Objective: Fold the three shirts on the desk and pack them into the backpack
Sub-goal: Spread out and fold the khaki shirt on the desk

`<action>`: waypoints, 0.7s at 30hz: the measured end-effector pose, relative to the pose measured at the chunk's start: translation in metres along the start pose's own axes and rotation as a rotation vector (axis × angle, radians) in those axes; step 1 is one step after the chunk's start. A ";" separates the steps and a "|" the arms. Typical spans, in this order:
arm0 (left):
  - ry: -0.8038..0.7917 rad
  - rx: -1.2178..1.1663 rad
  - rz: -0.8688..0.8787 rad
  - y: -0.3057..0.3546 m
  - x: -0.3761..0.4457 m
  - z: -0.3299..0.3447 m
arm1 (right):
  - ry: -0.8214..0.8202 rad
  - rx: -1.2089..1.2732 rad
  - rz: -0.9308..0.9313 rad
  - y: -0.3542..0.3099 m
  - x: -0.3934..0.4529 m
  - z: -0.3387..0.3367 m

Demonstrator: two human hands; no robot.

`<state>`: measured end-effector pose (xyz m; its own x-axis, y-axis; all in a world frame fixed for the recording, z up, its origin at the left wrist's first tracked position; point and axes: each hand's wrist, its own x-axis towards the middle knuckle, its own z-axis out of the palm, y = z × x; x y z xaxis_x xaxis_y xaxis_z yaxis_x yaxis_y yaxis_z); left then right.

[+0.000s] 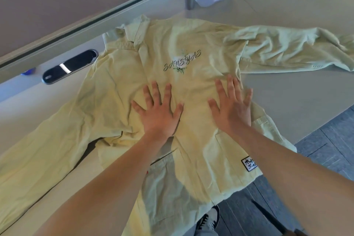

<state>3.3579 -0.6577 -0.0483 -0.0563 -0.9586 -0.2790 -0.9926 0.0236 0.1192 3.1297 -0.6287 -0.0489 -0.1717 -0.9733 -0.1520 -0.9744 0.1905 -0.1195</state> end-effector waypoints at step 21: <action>0.085 -0.166 0.095 0.227 0.074 -0.014 | 0.046 0.149 0.239 0.171 0.141 -0.050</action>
<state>3.1294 -0.7275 -0.0286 -0.1328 -0.9750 -0.1782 -0.9515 0.0750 0.2985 2.9321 -0.7394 -0.0417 -0.4036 -0.9027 -0.1490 -0.8741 0.4286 -0.2287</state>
